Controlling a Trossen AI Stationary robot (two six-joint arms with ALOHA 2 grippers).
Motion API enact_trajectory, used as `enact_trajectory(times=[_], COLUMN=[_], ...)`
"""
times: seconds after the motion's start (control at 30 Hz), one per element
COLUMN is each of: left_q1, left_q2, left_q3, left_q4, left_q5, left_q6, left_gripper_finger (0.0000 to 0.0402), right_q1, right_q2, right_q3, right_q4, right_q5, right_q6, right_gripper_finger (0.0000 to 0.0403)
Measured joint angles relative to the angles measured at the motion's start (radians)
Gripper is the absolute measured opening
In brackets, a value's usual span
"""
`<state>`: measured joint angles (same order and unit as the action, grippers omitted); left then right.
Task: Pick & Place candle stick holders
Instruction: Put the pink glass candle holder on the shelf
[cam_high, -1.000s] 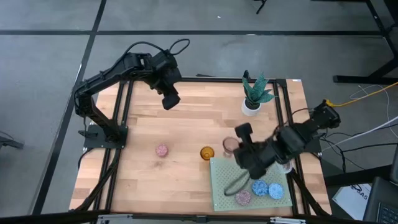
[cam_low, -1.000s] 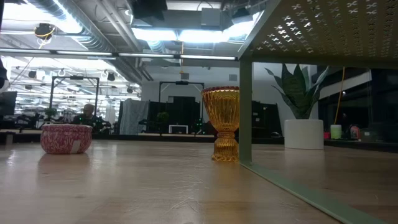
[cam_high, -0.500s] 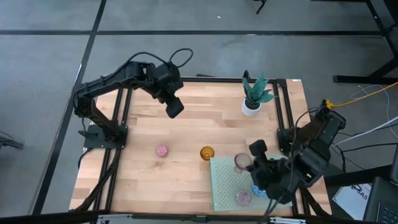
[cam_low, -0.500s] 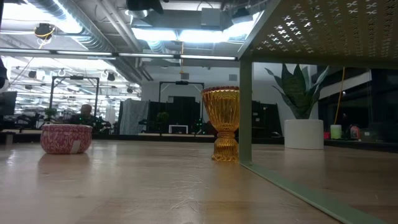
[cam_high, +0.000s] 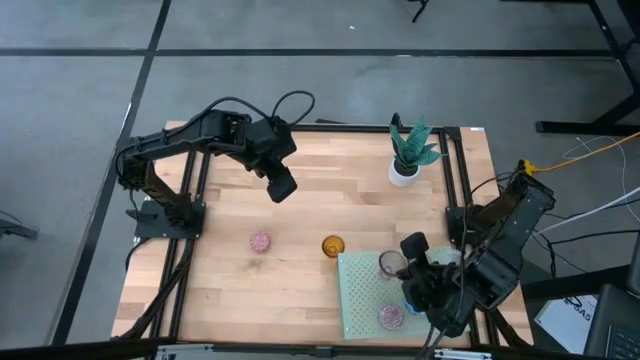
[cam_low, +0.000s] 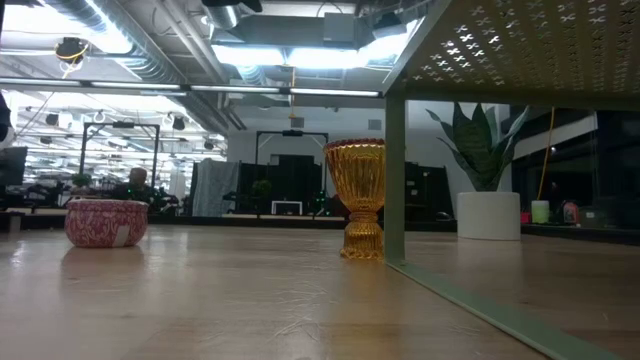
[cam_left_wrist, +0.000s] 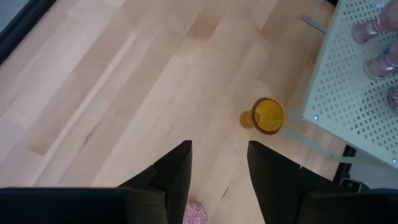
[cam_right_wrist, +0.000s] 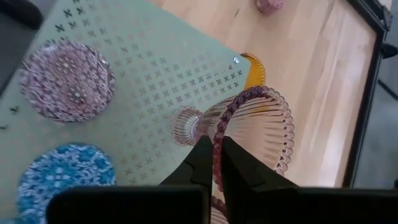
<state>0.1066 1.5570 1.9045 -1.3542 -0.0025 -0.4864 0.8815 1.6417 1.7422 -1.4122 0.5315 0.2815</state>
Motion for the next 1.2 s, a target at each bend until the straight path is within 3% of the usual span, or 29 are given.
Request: enact_trajectory(times=[0.33,1.2], left_q1=[-0.002,-0.002], left_q2=[0.000,0.000], left_q3=[0.000,0.000], left_q4=[0.000,0.000], left_q5=[-0.019,-0.032], left_q6=[-0.002,0.002], left_gripper_finger=[0.0152,0.0152], right_q1=[0.000,-0.002], right_q2=[0.000,0.000], right_q3=[-0.080,-0.083], right_q4=[0.031,0.059], right_q5=[0.038,0.045], right_q6=[-0.038,-0.076], right_gripper_finger=[0.0015,0.0027])
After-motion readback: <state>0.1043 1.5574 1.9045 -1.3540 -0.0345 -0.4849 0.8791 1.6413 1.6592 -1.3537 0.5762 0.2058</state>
